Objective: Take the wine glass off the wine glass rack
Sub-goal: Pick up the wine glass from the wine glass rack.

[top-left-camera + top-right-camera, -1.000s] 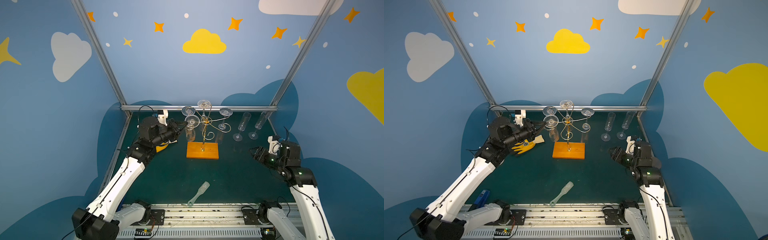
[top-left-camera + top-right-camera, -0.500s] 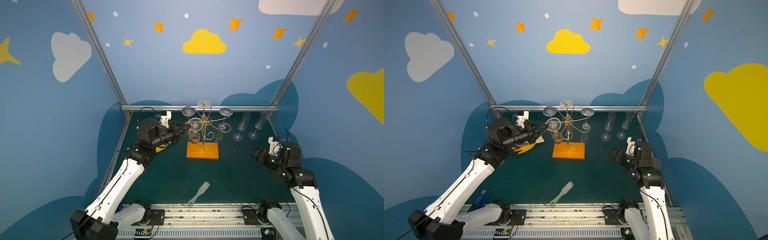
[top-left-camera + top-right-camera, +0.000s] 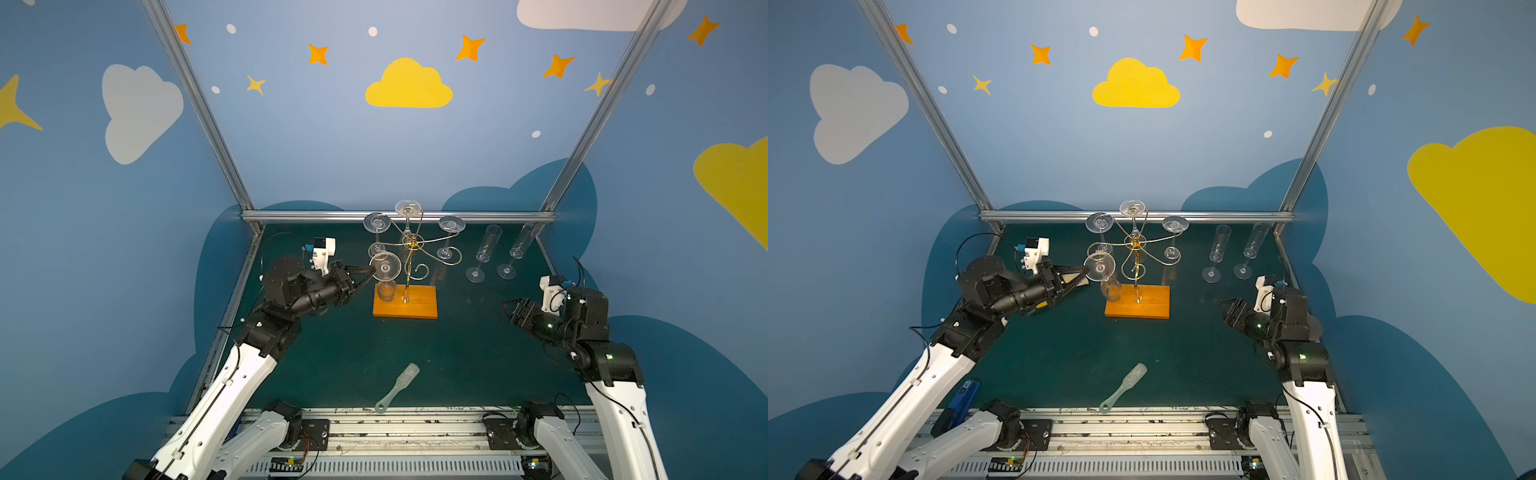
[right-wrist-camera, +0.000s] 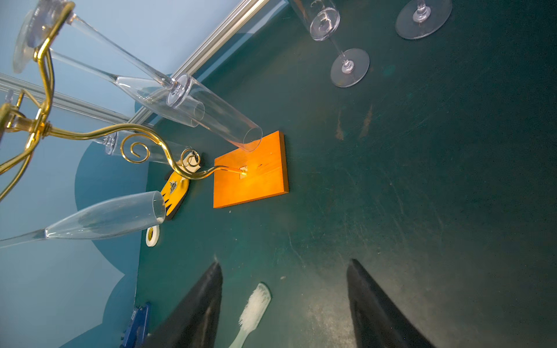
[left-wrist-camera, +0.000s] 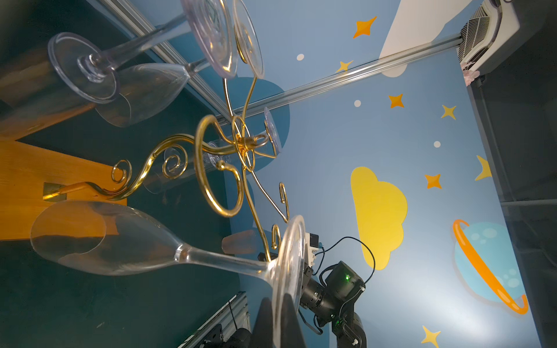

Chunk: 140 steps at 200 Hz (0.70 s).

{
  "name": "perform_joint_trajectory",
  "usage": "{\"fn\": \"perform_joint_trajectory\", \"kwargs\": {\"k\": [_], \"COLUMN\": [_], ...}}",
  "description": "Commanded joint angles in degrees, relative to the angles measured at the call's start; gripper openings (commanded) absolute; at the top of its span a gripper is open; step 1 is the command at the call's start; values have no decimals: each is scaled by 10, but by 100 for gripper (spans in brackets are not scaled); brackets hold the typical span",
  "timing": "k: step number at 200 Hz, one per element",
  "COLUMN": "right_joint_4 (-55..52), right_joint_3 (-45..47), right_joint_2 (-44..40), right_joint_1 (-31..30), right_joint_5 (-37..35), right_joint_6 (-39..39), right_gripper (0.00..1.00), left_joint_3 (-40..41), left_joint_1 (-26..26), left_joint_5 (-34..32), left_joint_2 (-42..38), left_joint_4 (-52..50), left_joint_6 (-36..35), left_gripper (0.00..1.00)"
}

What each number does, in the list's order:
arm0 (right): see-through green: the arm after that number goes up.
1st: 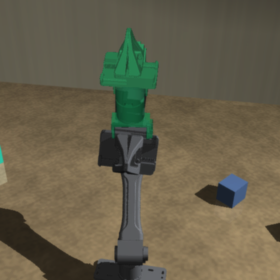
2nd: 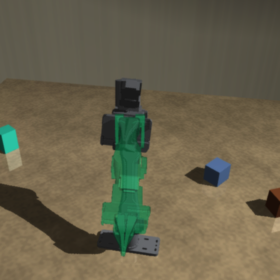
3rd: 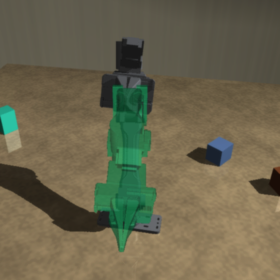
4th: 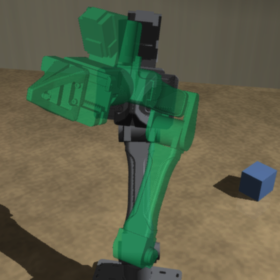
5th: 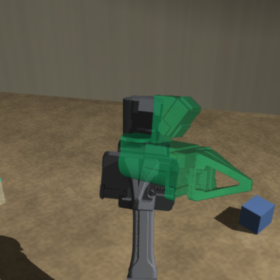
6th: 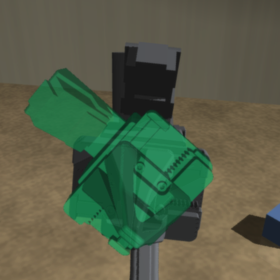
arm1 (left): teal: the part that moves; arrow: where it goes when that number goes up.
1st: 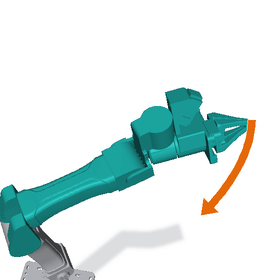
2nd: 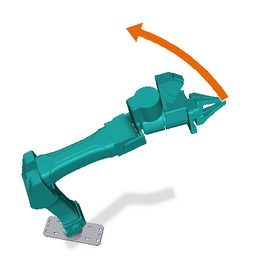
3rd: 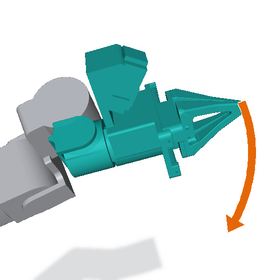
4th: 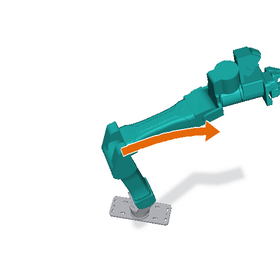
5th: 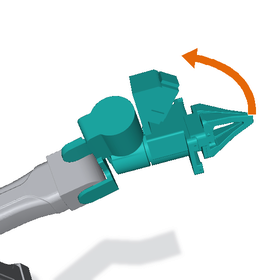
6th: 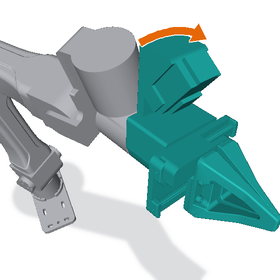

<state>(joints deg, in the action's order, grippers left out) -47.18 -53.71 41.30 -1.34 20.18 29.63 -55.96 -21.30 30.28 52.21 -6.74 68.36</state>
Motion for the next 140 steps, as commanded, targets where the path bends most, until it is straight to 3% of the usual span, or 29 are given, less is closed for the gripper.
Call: {"fn": "perform_joint_trajectory", "kwargs": {"k": [1,81,140], "right_joint_4": [-26,-24,72], "right_joint_3": [-28,-93,-156], "right_joint_2": [-6,-28,-33], "right_joint_1": [-2,-6,-19], "right_joint_5": [27,191,288], "right_joint_6": [1,98,270], "right_gripper": [64,59,55], "left_joint_3": [10,22,-16], "left_joint_1": [-1,-1,-1], "left_joint_5": [-12,-19,-18], "left_joint_2": [-41,-150,-181], "left_joint_4": [-26,-130,-178], "left_joint_6": [-25,-157,-290], "left_gripper": [3,3,3]}}
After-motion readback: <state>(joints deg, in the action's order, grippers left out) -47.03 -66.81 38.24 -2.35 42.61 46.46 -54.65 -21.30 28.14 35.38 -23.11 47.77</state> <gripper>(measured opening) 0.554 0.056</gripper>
